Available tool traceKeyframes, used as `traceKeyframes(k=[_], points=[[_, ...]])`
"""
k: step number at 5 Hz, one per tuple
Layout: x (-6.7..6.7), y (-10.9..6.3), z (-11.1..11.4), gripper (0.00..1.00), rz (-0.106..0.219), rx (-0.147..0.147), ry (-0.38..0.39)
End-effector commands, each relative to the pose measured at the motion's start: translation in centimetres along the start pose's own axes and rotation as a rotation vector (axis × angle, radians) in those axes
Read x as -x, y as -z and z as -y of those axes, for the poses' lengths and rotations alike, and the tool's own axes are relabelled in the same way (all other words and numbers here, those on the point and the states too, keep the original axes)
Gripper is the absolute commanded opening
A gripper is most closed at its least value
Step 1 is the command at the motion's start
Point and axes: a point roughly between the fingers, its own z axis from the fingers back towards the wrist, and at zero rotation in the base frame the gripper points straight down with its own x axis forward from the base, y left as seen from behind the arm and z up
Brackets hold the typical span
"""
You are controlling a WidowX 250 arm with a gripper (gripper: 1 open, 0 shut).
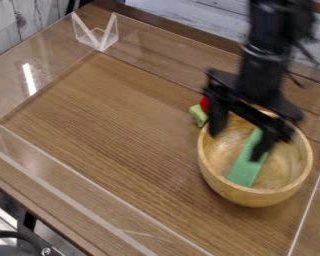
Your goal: Remove the green object from the brown bowl and put it on the table
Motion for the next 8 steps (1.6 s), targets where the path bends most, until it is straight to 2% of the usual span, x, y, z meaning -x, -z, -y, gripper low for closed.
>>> traceKeyframes(k=[1,2,4,6,8], points=[[-0.6,-0.2,0.4,1.0,0.066,0.011,-0.068],[-0.6,0.7,-0.6,1.0,0.076,0.009,-0.119],[-1.3,2.1,-1.2,1.0,0.109,0.003,-0.2],[-2.3,1.9,0.3,1.0,0.16,0.002,-0.161],[-0.6,1.9,0.0,1.0,0.194,0.012,-0.11]])
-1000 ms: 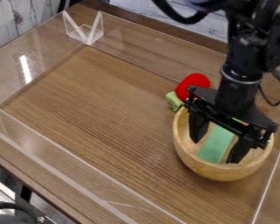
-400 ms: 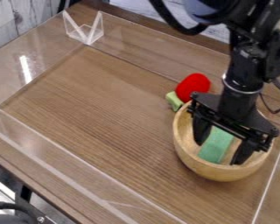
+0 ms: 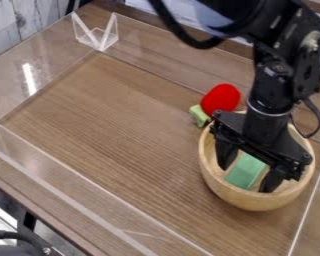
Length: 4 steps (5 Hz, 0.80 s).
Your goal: Remove the green object from the brown bowl and put it on the table
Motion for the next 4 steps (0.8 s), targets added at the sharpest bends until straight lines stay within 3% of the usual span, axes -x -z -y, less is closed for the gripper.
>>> traceKeyframes(k=[1,2,4], points=[[-1.5,-2.1,-0.4,1.0,0.063,0.02,0.029],[-2.4,-2.7,-1.0,1.0,0.076,0.026,0.051],[-1.2,0.6,-2.4,1.0,0.1,0.033,0.012]])
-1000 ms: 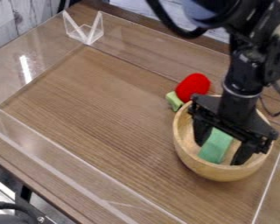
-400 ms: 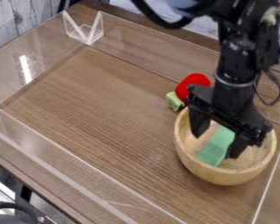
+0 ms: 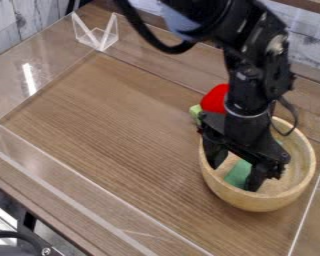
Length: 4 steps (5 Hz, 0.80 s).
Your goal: Remove the green object from the brown bowl and put it on the table
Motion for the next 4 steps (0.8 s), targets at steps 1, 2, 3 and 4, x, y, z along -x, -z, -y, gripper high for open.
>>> traceKeyframes(k=[1,2,3,4], points=[[-1.7,-0.6,0.1,1.0,0.034,0.002,-0.004],[-2.8,-0.8,0.3,1.0,0.04,-0.002,0.001],[-3.6,-1.0,0.4,1.0,0.047,-0.006,0.001],[-3.4,-0.7,0.7,1.0,0.056,-0.005,0.018]])
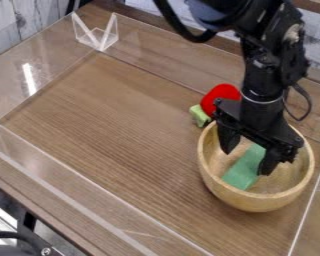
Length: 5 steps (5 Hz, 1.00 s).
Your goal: Remove the green object from the brown bowl and put it on the table
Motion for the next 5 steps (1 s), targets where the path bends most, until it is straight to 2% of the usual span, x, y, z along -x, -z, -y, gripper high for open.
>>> traceKeyframes(k=[1,2,3,4,5], points=[[-0.9,-1.7,0.8,0.0,0.028,0.006,0.008],[-0.8,-2.7,-0.3,0.0,0.045,0.003,-0.026],[-0.9,-6.0,-2.4,0.0,0.109,-0.013,-0.093],[-1.2,-7.1,-2.1,0.0,0.122,-0.002,-0.104],[-1.3,-5.9,-0.7,1.0,0.103,0.011,-0.072]])
